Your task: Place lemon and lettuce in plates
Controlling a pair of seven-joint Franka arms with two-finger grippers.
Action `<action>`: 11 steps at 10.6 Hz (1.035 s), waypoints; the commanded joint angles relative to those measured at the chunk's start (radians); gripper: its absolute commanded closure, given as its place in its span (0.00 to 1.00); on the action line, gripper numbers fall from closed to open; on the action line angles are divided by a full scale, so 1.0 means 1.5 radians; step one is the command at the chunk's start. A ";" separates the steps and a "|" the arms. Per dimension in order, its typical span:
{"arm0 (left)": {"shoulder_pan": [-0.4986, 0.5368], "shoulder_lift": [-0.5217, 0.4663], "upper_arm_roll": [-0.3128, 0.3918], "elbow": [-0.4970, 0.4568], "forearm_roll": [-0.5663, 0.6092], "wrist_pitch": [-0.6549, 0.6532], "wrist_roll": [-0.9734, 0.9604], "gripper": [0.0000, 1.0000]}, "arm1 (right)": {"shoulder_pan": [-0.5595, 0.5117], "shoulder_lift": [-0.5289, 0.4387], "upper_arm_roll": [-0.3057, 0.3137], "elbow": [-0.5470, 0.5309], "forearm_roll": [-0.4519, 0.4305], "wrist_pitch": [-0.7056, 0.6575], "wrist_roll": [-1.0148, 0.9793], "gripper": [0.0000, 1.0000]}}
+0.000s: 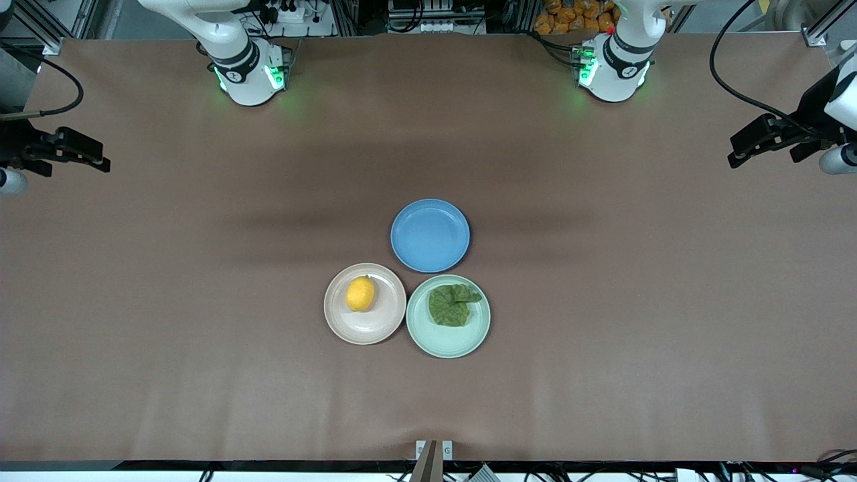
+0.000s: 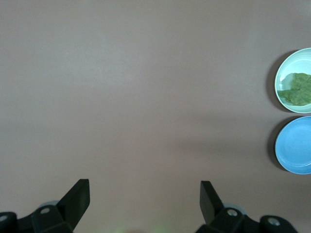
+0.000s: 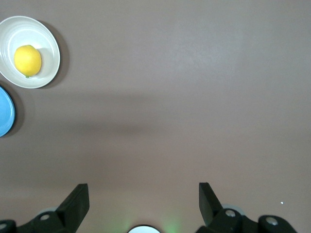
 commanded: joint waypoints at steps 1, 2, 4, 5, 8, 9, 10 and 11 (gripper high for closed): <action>0.004 -0.005 -0.004 0.019 0.003 -0.027 0.016 0.00 | 0.003 -0.018 0.000 -0.020 -0.009 0.025 0.003 0.00; 0.004 -0.005 -0.003 0.020 0.004 -0.027 0.016 0.00 | 0.003 -0.015 0.000 -0.014 -0.010 0.027 0.003 0.00; 0.005 -0.005 -0.004 0.020 0.004 -0.027 0.016 0.00 | 0.003 -0.010 -0.004 -0.003 -0.012 0.026 0.001 0.00; 0.004 -0.005 -0.004 0.020 0.005 -0.028 0.016 0.00 | 0.003 -0.010 -0.006 -0.002 -0.013 0.023 0.001 0.00; 0.004 -0.005 -0.004 0.020 0.003 -0.027 0.017 0.00 | 0.003 0.009 -0.006 0.035 -0.033 0.013 0.003 0.00; 0.004 -0.005 -0.004 0.020 0.003 -0.027 0.016 0.00 | 0.004 0.009 -0.005 0.036 -0.044 0.010 0.003 0.00; 0.005 -0.005 -0.003 0.020 0.002 -0.027 0.017 0.00 | 0.004 0.010 -0.005 0.037 -0.045 0.010 0.004 0.00; 0.005 -0.005 -0.003 0.020 0.002 -0.028 0.017 0.00 | 0.004 0.010 -0.005 0.040 -0.044 0.010 0.004 0.00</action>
